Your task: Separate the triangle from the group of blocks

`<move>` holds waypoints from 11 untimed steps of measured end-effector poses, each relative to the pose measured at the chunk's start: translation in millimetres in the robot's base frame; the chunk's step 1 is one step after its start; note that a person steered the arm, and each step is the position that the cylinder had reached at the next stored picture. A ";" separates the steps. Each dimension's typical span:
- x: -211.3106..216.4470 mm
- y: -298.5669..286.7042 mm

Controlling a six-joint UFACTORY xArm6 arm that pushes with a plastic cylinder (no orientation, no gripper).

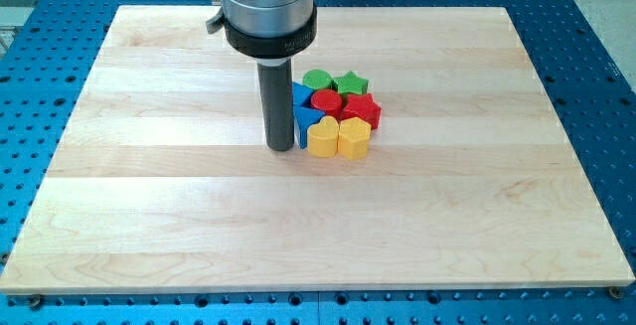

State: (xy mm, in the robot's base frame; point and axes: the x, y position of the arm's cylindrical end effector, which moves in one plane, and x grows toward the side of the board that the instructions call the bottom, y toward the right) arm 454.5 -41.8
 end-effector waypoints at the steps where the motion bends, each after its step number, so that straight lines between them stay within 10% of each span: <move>1: 0.0 0.0; 11: -9.8 43.4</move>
